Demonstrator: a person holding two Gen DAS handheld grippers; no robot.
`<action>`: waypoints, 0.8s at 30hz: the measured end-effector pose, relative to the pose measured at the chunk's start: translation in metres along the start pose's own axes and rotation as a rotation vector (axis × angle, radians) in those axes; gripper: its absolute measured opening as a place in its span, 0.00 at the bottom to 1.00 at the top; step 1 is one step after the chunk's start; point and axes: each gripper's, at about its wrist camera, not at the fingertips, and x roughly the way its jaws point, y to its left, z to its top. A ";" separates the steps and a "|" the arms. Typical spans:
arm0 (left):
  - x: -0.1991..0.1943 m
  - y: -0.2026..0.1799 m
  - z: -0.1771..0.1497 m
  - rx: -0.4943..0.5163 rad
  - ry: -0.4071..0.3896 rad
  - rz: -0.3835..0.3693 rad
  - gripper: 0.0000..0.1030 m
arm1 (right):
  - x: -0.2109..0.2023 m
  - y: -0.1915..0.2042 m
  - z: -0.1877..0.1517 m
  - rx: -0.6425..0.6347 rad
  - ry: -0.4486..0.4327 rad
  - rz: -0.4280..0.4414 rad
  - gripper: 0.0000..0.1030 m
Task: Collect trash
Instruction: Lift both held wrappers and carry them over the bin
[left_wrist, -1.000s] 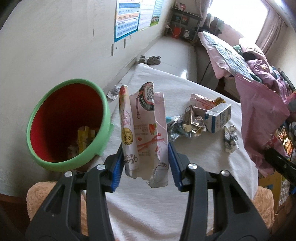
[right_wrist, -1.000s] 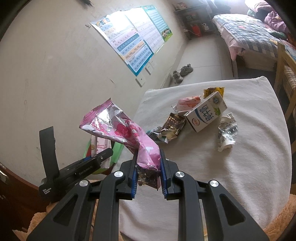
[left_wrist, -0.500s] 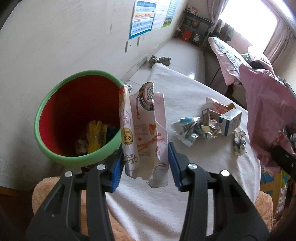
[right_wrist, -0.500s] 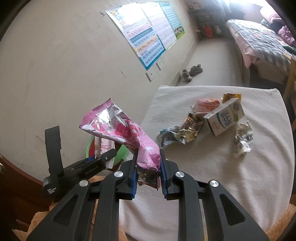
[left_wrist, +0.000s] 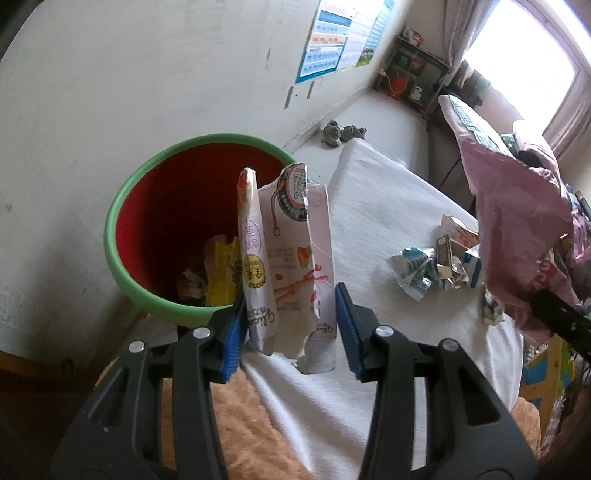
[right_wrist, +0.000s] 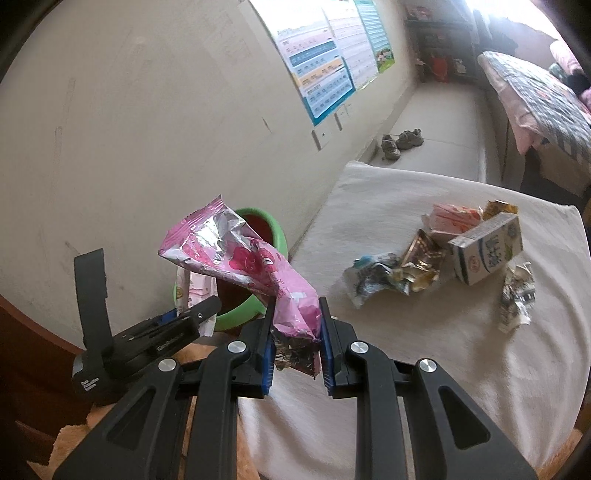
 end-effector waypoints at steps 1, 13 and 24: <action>-0.001 0.002 0.000 -0.004 -0.002 0.000 0.42 | 0.002 0.003 0.001 -0.006 0.002 -0.001 0.19; -0.008 0.033 0.002 -0.054 -0.022 0.015 0.42 | 0.029 0.038 0.016 -0.072 0.029 0.002 0.20; -0.013 0.054 0.007 -0.084 -0.038 0.038 0.42 | 0.050 0.062 0.026 -0.117 0.041 0.000 0.20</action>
